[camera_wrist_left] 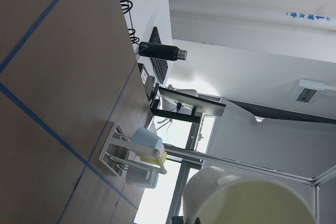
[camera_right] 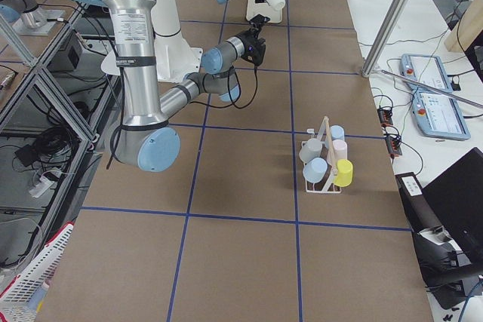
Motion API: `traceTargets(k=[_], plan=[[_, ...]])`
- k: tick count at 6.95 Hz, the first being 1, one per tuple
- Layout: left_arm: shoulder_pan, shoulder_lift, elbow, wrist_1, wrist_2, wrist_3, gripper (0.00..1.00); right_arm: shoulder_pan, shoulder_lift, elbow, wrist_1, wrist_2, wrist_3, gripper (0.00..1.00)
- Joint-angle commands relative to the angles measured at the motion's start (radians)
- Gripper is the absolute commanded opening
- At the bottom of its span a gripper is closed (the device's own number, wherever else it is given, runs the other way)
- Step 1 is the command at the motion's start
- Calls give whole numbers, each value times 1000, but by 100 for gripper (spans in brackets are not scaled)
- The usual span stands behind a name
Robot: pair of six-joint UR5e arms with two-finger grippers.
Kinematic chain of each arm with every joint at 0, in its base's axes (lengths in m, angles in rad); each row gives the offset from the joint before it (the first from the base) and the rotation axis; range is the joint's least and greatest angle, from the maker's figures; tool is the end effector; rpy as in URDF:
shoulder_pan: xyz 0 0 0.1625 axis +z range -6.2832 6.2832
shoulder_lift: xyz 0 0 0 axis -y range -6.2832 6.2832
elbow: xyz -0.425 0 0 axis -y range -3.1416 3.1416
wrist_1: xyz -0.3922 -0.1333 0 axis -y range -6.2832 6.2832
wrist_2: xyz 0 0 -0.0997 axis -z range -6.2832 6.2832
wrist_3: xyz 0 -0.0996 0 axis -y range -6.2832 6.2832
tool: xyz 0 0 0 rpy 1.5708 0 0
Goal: Transfer IKEA cup to right arm and place on rack
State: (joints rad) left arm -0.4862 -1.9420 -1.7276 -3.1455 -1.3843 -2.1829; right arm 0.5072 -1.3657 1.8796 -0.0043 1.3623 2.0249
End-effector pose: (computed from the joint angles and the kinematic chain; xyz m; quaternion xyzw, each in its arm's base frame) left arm 0.3948 -0.3803 0.2254 -0.0082 0.8655 -0.3269 0.3794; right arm -0.3313 -0.3602 0.2512 0.0754 -0.8561 0.3123 0.4048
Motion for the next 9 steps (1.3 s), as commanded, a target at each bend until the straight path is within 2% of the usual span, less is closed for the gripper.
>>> traceTargets(k=[1,2,3,4,9], plan=[[37,-8,25,-48,79,-11,0,-48,197,-83,-133,-35,-2,100],[37,-8,25,-48,99,-11,0,-80,286,-153,-141,-79,-5,100],[37,-9,25,-47,119,-11,0,-101,324,-189,-141,-122,-44,100],[32,-8,36,-47,122,-9,0,-107,326,-189,-140,-124,-96,100],[35,-11,62,-48,136,-11,0,-101,339,-194,-161,-129,-103,100]])
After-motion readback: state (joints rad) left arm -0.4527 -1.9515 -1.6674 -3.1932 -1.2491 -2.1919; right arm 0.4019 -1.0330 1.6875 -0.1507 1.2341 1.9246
